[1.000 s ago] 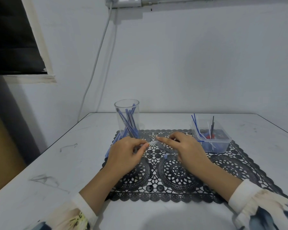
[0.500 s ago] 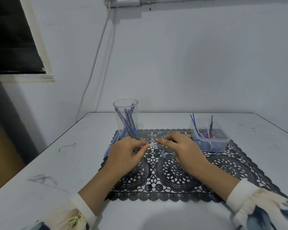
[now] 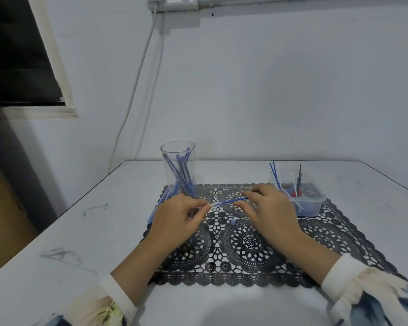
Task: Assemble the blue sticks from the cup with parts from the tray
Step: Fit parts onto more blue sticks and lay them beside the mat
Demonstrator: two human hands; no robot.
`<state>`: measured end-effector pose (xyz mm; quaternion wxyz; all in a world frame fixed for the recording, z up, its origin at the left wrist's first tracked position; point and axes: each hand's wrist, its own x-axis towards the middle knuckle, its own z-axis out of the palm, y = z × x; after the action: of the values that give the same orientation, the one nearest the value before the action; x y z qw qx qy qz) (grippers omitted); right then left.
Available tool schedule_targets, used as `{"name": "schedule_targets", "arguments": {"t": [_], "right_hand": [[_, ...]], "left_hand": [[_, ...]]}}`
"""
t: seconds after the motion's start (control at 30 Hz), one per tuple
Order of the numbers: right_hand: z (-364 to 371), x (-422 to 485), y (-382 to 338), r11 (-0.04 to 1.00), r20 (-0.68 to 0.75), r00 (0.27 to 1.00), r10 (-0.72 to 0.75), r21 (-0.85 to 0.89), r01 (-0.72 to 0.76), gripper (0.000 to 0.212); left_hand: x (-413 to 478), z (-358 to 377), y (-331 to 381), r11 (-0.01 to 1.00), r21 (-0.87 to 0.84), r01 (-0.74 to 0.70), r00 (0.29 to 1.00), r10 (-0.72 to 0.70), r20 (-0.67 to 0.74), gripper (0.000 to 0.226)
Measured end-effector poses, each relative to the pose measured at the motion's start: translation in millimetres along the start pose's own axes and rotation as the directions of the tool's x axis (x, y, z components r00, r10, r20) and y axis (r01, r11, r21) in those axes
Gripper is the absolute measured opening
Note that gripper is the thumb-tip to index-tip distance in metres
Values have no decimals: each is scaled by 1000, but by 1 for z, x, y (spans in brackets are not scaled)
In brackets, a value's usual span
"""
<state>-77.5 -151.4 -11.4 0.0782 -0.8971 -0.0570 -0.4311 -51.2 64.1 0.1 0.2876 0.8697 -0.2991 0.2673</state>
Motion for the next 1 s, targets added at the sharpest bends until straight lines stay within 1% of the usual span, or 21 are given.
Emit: {"name": "schedule_targets", "arguments": {"t": [0.13, 0.27, 0.4, 0.47, 0.63, 0.73, 0.87, 1.0], "right_hand": [[-4, 0, -3, 997, -23, 999, -44, 58, 45, 20], [-4, -1, -6, 978, -28, 994, -109, 174, 112, 17], [-6, -2, -14, 953, -21, 987, -161, 256, 161, 29], [-7, -2, -18, 941, 6, 985, -174, 297, 165, 35], [-6, -3, -26, 918, 141, 973, -184, 378, 119, 49], [-9, -3, -30, 901, 181, 971, -154, 430, 62, 55], [-10, -3, -33, 873, 201, 972, -120, 487, 7, 60], [-10, -2, -31, 848, 226, 970, -85, 527, -48, 59]], "left_hand": [[0, 0, 0, 1000, 9, -10, 1000, 10, -1, 15], [-1, 1, 2, 999, 23, -45, 999, 45, -3, 14], [-2, 2, 3, 998, 25, -63, 998, 63, 2, 13], [-2, 4, 4, 997, 26, -77, 997, 77, -1, 14], [-3, 8, 8, 994, 16, -109, 994, 109, 22, 22], [-3, 8, 8, 991, 38, -130, 991, 129, 21, 30], [-3, 8, 7, 990, 50, -134, 991, 133, 19, 30], [-3, 7, 8, 992, 46, -120, 992, 118, 44, 20]]}}
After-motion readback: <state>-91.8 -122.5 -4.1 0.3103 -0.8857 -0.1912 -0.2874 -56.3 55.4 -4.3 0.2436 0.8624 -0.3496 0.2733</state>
